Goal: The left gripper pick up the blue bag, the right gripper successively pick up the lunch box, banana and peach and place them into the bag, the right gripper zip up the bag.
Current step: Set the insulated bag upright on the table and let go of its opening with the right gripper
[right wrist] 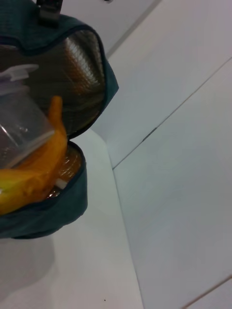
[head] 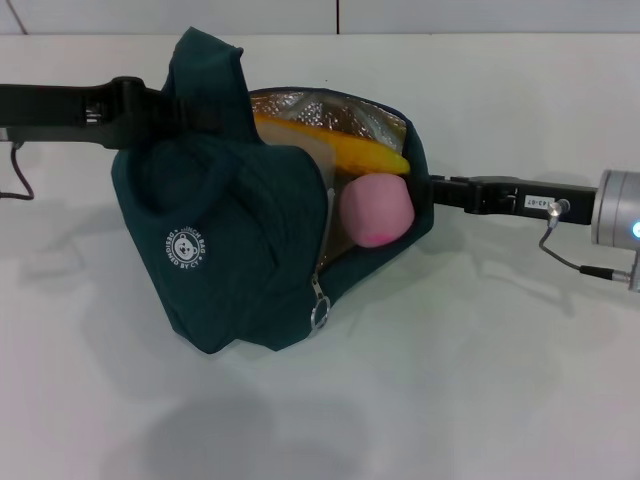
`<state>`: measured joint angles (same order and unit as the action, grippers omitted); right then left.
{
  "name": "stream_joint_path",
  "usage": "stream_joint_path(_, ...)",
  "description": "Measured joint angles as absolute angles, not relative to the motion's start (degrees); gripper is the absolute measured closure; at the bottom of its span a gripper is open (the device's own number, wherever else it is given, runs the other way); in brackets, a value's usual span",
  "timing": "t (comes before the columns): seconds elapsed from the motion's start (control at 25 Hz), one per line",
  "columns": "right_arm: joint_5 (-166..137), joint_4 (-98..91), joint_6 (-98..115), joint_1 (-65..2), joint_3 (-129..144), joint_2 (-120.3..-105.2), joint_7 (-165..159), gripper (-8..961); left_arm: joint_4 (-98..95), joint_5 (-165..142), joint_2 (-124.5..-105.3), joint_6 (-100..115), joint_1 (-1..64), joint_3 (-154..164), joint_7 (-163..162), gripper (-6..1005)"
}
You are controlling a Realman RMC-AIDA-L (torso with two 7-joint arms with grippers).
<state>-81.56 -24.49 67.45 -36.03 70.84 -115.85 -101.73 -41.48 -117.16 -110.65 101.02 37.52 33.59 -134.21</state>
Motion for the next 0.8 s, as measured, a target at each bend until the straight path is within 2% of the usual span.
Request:
stream_joint_path(0.12, -81.57, -24.52, 66.45, -36.43, 72.07, -115.85, -101.54, 573, -41.48, -117.16, -110.66, 101.08, 37.53, 33.48, -134.2, 942)
stream_joint_path(0.32, -81.53, -25.17, 65.13, -36.62, 74.61, -115.79, -100.9, 574, -41.48, -117.16, -110.65, 101.15, 37.47, 33.47, -134.2, 942)
stream_joint_path(0.52, -81.06, -25.23, 65.32, -36.52, 74.79, -115.81, -99.74, 781, -41.48, -117.16, -110.65, 101.16, 37.44, 33.47, -134.26, 942)
stream_joint_path(0.8, -80.21, -27.04, 66.85, -35.42, 74.46, -115.83, -99.14, 849, -41.6, -117.13, -110.65, 101.4, 37.48, 33.57, -134.49, 942)
